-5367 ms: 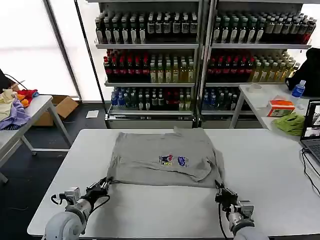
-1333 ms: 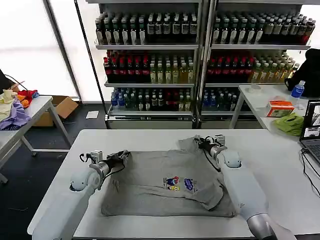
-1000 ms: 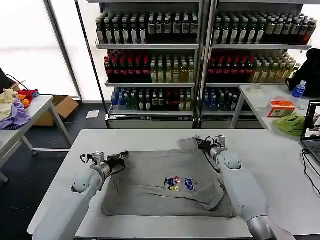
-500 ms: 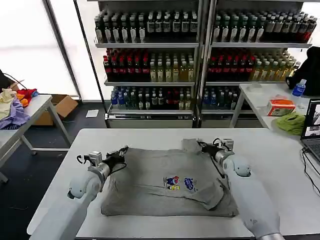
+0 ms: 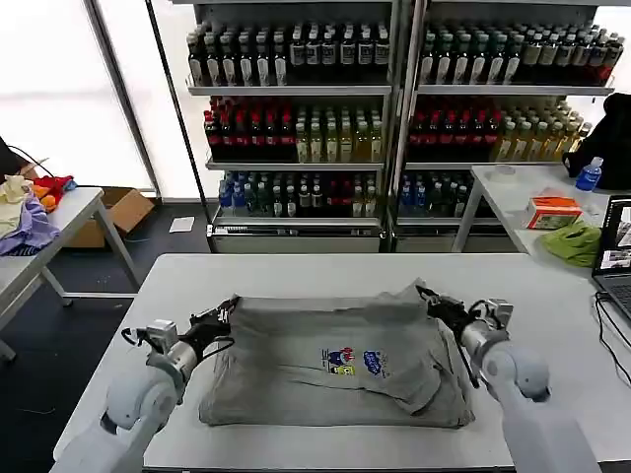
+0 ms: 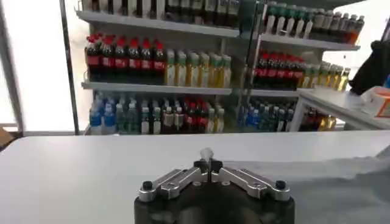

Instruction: Fold and organize the clothes.

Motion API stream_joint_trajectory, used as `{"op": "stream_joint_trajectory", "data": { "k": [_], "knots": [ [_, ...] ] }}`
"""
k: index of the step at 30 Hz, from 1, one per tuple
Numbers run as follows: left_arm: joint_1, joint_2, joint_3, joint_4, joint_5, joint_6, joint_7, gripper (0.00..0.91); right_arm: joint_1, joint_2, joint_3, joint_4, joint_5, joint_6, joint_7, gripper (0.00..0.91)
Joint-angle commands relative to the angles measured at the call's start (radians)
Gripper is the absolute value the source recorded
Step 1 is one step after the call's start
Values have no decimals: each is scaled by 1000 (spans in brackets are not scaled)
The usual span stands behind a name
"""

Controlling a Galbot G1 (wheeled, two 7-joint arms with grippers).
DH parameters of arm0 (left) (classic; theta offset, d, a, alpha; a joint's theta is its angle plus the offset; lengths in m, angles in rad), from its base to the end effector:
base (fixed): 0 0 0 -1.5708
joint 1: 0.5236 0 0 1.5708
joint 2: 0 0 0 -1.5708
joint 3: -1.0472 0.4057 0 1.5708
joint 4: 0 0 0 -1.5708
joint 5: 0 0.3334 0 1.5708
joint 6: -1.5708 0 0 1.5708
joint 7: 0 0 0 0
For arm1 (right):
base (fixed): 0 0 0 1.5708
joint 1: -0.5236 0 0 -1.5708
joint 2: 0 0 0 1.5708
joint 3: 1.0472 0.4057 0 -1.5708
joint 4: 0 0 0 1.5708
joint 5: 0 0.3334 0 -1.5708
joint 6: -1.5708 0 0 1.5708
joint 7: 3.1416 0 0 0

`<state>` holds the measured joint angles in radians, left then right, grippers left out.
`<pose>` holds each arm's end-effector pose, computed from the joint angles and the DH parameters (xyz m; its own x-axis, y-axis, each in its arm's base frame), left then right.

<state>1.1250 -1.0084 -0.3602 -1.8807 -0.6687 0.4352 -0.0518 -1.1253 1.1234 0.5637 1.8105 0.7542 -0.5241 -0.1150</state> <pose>0.2902 0.1184 -0.3082 -0.9012 0.2811 0.3298 0.2589 0.9596 -0.1103 0.3001 -0.1530 -0.3132 -0.8982 -0.3184 0.3031 -0.2153 0.9197 0.3283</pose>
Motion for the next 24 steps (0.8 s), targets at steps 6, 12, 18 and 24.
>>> {"op": "stream_joint_trajectory", "data": {
  "k": [6, 12, 18, 24],
  "knots": [
    [395, 0, -155, -275, 86, 1, 7, 10, -505, -6, 136, 330, 45, 50, 1, 0],
    [478, -25, -157, -291, 146, 13, 39, 30, -553, 0, 114, 295, -39, 116, -2, 0],
    [526, -51, -155, -276, 246, 16, 91, 907, -547, 18, 115, 286, -80, 184, -27, 907],
    [529, -49, -222, -286, 247, 12, 71, 907, -566, 6, 161, 308, -104, 238, -88, 907]
  ]
}}
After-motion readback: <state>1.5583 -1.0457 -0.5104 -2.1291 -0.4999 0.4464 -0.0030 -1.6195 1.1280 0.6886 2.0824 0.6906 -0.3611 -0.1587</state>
